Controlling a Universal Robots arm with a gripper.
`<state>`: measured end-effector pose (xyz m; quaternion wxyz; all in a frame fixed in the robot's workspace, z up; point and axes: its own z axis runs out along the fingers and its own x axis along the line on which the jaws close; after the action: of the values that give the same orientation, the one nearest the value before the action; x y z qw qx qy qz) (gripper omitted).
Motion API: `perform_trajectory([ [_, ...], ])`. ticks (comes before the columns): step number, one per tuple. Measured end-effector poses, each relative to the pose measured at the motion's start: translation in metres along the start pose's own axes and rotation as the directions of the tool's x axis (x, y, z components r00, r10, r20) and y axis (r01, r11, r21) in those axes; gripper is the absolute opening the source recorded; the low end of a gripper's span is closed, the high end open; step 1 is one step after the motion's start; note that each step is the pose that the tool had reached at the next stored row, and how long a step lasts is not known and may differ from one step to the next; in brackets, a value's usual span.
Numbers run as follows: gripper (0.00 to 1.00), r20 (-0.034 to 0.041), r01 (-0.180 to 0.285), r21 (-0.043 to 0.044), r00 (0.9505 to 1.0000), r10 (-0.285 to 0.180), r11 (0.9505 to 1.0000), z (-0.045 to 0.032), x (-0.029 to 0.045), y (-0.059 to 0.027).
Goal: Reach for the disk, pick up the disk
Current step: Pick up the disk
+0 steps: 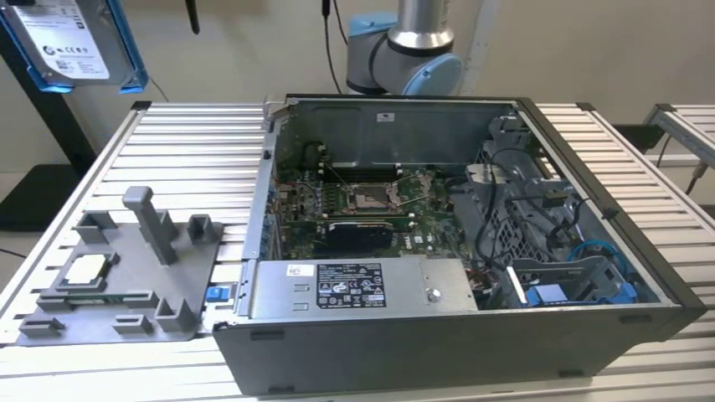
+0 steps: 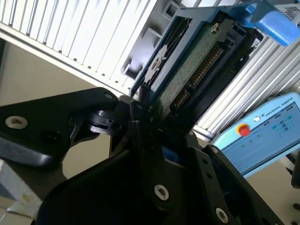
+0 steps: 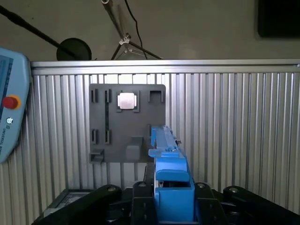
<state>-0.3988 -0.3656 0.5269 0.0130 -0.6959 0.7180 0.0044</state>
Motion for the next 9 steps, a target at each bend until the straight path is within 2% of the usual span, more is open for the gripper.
perform_trajectory([
  [9,0.0,-0.0001,0.0,-0.0016,1.0,0.0,1.0,0.0005,-0.0012,-0.0402],
])
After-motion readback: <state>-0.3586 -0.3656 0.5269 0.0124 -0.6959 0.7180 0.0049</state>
